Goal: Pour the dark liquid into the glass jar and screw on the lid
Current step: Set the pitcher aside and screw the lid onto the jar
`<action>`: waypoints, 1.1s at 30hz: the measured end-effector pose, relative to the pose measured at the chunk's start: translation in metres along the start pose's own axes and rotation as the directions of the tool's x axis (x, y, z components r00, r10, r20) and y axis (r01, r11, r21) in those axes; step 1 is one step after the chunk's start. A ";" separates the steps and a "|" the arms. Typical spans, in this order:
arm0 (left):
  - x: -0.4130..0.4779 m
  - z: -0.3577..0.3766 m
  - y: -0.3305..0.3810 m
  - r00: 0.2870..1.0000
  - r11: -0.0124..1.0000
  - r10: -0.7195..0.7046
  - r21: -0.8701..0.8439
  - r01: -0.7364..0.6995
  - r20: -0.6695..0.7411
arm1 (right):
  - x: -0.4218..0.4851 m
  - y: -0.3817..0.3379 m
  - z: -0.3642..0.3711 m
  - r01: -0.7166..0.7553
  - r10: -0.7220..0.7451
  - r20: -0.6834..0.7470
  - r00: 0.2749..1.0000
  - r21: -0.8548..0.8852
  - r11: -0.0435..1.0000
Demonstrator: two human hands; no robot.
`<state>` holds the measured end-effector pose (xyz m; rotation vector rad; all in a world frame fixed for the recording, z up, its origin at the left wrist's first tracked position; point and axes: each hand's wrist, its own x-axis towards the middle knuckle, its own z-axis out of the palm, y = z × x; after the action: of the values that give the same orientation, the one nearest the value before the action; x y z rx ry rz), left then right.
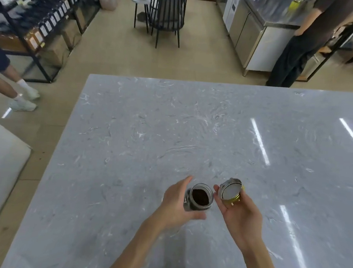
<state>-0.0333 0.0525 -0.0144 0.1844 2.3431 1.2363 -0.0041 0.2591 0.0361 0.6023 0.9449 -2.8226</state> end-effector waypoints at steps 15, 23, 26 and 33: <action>0.011 0.019 -0.016 0.999 0.999 0.044 -0.030 -0.045 -0.025 | -0.001 -0.016 0.022 0.282 0.049 0.288 0.956 -0.955 0.094; 0.012 0.015 -0.012 1.000 0.997 0.014 -0.076 -0.014 0.003 | 0.017 -0.007 0.064 0.494 0.334 0.364 0.869 -0.666 -0.559; 0.011 0.015 -0.011 1.000 0.996 -0.001 -0.087 0.001 0.004 | 0.024 -0.009 0.063 0.511 0.382 0.344 0.858 -0.659 -0.552; 0.008 0.013 -0.014 1.000 0.993 0.015 -0.119 -0.015 -0.001 | 0.037 -0.017 0.061 0.602 0.487 0.370 0.791 -0.611 -0.514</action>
<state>-0.0322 0.0568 -0.0349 0.1624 2.2637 1.3792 -0.0624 0.2376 0.0753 -0.7895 2.5491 -0.4139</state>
